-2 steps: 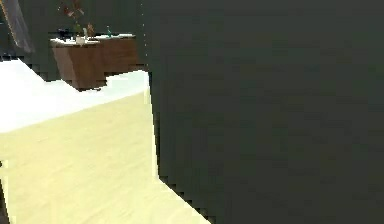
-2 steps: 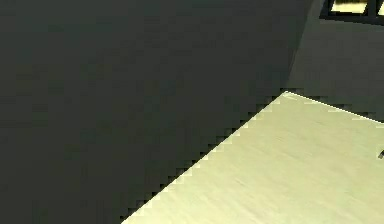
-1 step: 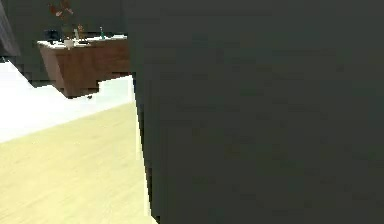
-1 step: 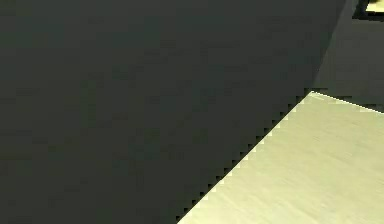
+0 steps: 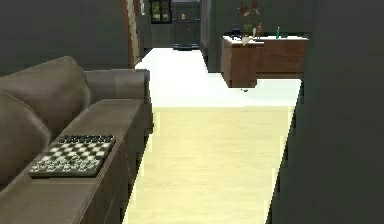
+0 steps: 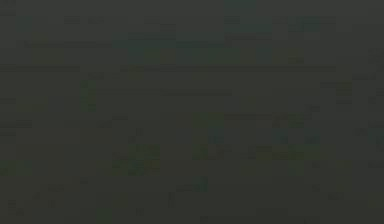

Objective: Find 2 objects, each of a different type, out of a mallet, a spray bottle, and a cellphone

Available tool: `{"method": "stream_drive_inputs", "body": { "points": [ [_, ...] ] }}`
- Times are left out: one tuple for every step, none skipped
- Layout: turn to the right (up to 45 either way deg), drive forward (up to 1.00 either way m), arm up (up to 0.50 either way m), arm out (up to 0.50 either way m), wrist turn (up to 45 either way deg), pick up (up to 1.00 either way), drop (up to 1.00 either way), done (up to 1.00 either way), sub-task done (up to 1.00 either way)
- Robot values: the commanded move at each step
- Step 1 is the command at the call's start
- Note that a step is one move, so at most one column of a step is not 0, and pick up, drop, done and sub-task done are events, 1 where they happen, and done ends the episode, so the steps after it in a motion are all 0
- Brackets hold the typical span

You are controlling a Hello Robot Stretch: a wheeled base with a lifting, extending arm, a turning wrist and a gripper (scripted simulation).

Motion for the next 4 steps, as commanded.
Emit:
{"method": "stream_drive_inputs", "body": {
  "points": [
    [0.0, 1.00, 0.00, 0.00, 0.0, 0.00, 0.00, 0.00, 0.00],
    [-3.0, 0.00, 0.00, 0.00, 0.0, 0.00, 0.00, 0.00, 0.00],
    [0.0, 0.20, 0.00, 0.00, 0.0, 0.00, 0.00, 0.00, 0.00],
    [15.0, 0.00, 0.00, 0.00, 0.0, 0.00, 0.00, 0.00, 0.00]
  ]
}}
